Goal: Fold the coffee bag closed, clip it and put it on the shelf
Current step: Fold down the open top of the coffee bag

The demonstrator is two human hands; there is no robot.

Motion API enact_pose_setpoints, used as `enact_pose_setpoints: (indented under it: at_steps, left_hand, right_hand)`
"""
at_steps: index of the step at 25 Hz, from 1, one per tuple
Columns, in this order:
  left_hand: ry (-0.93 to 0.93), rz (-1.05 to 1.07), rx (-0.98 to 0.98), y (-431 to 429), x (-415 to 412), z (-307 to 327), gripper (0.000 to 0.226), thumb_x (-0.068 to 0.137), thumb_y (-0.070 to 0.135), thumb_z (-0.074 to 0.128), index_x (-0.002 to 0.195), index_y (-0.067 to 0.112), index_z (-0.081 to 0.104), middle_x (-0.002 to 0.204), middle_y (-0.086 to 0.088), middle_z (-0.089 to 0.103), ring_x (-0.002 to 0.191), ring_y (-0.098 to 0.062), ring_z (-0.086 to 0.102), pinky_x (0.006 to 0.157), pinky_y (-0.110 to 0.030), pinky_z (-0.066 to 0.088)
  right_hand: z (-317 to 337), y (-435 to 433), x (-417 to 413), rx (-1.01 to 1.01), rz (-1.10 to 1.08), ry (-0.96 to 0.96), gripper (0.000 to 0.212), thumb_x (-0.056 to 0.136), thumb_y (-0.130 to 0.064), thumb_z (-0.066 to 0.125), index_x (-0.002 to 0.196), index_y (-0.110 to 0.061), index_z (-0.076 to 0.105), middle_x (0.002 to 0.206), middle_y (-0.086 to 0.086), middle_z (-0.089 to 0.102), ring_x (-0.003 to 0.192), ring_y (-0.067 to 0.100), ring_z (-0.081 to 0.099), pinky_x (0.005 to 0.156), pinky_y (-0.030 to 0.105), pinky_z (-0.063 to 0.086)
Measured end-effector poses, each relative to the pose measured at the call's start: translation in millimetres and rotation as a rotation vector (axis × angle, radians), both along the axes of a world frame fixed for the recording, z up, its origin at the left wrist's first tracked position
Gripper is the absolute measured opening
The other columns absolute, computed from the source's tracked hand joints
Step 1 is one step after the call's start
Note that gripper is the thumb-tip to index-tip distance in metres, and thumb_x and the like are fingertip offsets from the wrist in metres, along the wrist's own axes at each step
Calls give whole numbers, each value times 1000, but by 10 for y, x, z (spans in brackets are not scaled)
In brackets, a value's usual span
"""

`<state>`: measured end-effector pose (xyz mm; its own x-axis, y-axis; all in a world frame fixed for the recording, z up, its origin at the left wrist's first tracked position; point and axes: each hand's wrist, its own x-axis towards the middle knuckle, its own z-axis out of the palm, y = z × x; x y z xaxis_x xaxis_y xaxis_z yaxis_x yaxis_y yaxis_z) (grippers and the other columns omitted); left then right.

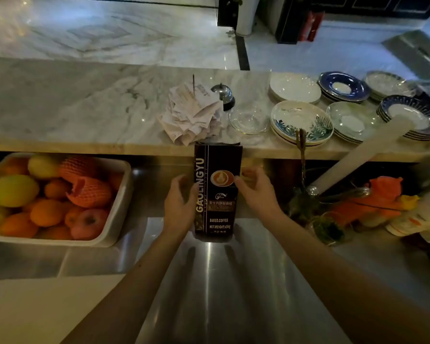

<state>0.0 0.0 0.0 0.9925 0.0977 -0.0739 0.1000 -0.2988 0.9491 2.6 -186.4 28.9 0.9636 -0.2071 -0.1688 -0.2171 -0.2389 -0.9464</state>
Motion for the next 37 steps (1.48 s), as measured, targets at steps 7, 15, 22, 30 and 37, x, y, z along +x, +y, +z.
enact_pose_setpoints:
  at_steps: [7, 15, 22, 30, 37]
  left_hand:
    - [-85, 36, -87, -100, 237, -129, 13, 96, 17, 56, 106, 9, 56, 96, 3, 65, 85, 7, 64, 70, -7, 49]
    - [-159, 57, -147, -154, -26, -42, 7, 95, 5, 56, 98, 6, 63, 94, 0, 68, 85, 2, 66, 72, -10, 50]
    - [-147, -5, -196, -211, -856, 243, 21, 95, 5, 56, 113, 2, 65, 100, 0, 70, 93, 4, 66, 74, -10, 50]
    - [-134, 7, -228, -698, -1820, 457, 22, 94, 5, 56, 114, 0, 66, 101, -5, 70, 89, 10, 65, 70, -5, 49]
    - [-184, 134, -115, -1231, -2420, 389, 16, 92, 5, 60, 100, 17, 66, 97, 8, 70, 96, 0, 66, 82, -16, 55]
  right_hand:
    - [-280, -5, 158, -38, 22, -57, 15, 94, -25, 57, 104, -16, 63, 97, -8, 68, 90, 1, 66, 73, 16, 53]
    - [-174, 78, -188, 61, -55, -139, 14, 95, -9, 53, 86, -13, 64, 84, -4, 67, 78, -1, 65, 67, 13, 51]
    - [2, 91, -1102, 44, -98, -171, 25, 95, -4, 52, 99, -23, 67, 95, -14, 70, 95, -1, 65, 77, 12, 52]
    - [126, -296, -2108, 33, -229, -203, 24, 94, -8, 54, 108, -21, 68, 102, -12, 70, 99, -1, 65, 81, 16, 54]
    - [14, -835, -2547, 1, -127, -223, 27, 93, -6, 55, 117, -15, 66, 112, -4, 69, 106, 0, 62, 86, 15, 53]
